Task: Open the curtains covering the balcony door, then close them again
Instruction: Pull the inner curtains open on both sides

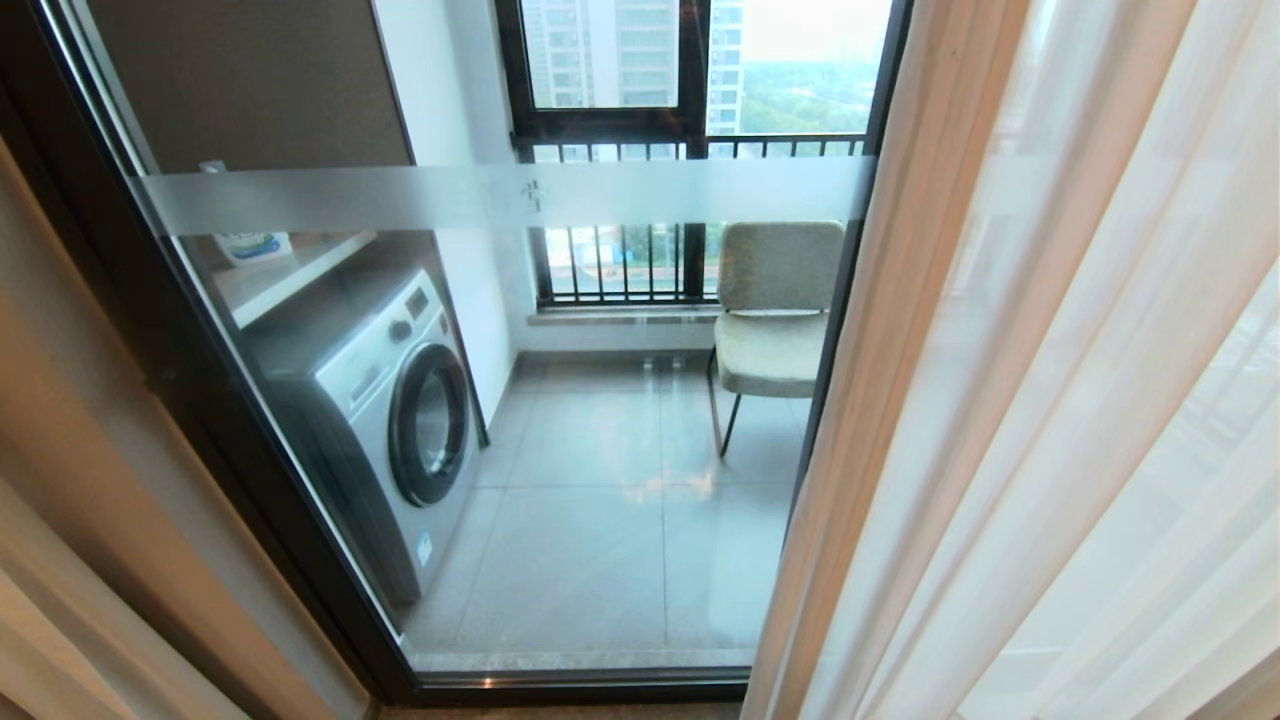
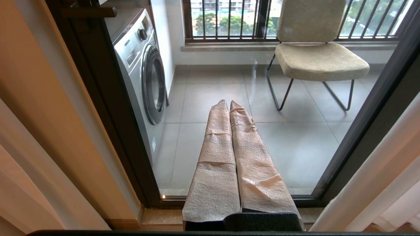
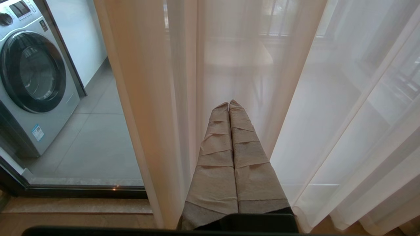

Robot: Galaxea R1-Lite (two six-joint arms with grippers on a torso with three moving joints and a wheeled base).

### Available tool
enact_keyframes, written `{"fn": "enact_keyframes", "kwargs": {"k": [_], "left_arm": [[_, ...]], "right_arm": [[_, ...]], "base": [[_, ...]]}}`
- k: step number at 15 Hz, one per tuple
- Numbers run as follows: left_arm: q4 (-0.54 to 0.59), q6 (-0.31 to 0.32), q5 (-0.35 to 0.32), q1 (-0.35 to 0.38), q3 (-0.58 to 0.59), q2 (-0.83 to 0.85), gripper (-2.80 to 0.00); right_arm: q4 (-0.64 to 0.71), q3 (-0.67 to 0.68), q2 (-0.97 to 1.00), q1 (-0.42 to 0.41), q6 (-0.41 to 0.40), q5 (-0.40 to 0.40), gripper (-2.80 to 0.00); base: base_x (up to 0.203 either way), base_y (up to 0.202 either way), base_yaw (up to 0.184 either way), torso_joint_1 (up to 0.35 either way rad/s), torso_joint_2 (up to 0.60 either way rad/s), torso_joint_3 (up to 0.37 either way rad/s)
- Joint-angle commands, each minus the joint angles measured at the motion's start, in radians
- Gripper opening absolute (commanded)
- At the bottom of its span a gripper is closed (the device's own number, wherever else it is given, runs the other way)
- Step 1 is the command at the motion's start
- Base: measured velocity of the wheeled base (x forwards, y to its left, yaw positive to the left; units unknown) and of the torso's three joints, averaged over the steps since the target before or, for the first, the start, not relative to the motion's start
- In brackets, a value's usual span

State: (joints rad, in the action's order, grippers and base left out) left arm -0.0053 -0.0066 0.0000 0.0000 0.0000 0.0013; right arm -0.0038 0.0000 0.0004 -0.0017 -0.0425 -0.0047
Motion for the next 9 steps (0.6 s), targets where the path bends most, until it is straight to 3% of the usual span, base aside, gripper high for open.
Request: {"fn": "enact_keyframes", "kwargs": {"k": [1, 7, 8, 9], "left_arm": [[-0.001, -0.001, 0.0, 0.0, 0.0, -0.001, -2.8], [-0.001, -0.001, 0.0, 0.0, 0.0, -0.001, -2.8], [-0.001, -0.001, 0.0, 0.0, 0.0, -0.001, -2.8], [-0.001, -0.001, 0.0, 0.0, 0.0, -0.001, -2.8]], "right_arm": [[-0.005, 0.0, 0.0, 0.0, -0.008, 0.0, -2.8], [-0.056, 0.0, 0.001, 0.0, -0.054, 0.012, -2.8], [-0.083, -0.003, 0.015, 0.0, -0.051, 0.024, -2.8], [-0.101, -0.017, 0.033, 0.0, -0.05, 0.09, -2.8]], "base": [[0.0, 0.0, 0.0, 0.0, 0.0, 0.0], [0.0, 0.0, 0.0, 0.0, 0.0, 0.0], [0.0, 0.0, 0.0, 0.0, 0.0, 0.0], [0.0, 0.0, 0.0, 0.0, 0.0, 0.0]]}}
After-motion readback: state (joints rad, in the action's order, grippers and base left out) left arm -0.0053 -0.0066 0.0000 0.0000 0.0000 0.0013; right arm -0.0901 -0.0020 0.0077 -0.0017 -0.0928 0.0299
